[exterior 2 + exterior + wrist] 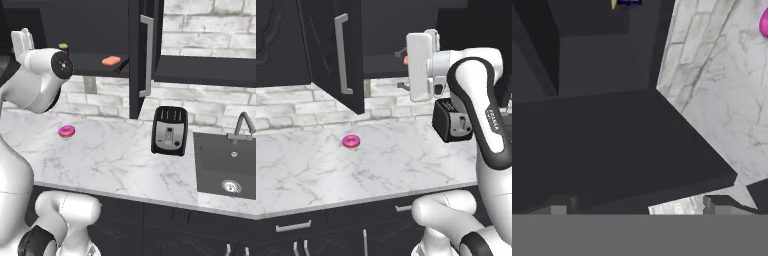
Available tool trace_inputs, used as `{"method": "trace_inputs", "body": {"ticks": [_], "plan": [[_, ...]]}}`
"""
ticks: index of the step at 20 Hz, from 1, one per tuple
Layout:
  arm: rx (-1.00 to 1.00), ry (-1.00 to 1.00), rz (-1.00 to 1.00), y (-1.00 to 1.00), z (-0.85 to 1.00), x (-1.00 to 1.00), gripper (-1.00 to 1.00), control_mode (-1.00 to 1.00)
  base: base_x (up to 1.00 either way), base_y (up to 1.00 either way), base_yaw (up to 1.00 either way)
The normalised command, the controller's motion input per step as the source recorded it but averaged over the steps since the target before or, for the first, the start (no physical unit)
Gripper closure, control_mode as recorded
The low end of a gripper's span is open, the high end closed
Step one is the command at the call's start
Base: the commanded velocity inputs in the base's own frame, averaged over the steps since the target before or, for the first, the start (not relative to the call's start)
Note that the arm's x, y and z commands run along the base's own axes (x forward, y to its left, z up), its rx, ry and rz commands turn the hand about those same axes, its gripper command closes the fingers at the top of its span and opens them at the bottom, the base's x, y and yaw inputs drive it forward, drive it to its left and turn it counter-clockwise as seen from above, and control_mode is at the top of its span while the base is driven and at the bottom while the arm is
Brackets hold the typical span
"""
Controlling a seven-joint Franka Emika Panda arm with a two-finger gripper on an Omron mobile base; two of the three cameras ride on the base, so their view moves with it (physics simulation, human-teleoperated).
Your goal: Pick the bar soap and dish brush from the cabinet and place them on the counter.
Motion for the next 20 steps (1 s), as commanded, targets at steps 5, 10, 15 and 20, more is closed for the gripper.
{"method": "trace_inputs", "body": {"ticks": [5, 10, 15, 20], "plan": [[0.08, 0.11, 0.13, 0.01, -0.01, 0.28, -1.00, -1.00, 0.00, 0.00, 0.00], [0.05, 0.08, 0.12, 0.17, -0.03, 0.18, -1.00, -1.00, 0.00, 0.00, 0.00], [0.01, 0.02, 0.08, 0.31, -0.07, 0.03, -1.00, -1.00, 0.00, 0.00, 0.00], [0.00, 0.05, 0.07, 0.27, -0.13, 0.10, -1.00, -1.00, 0.00, 0.00, 0.00]]}}
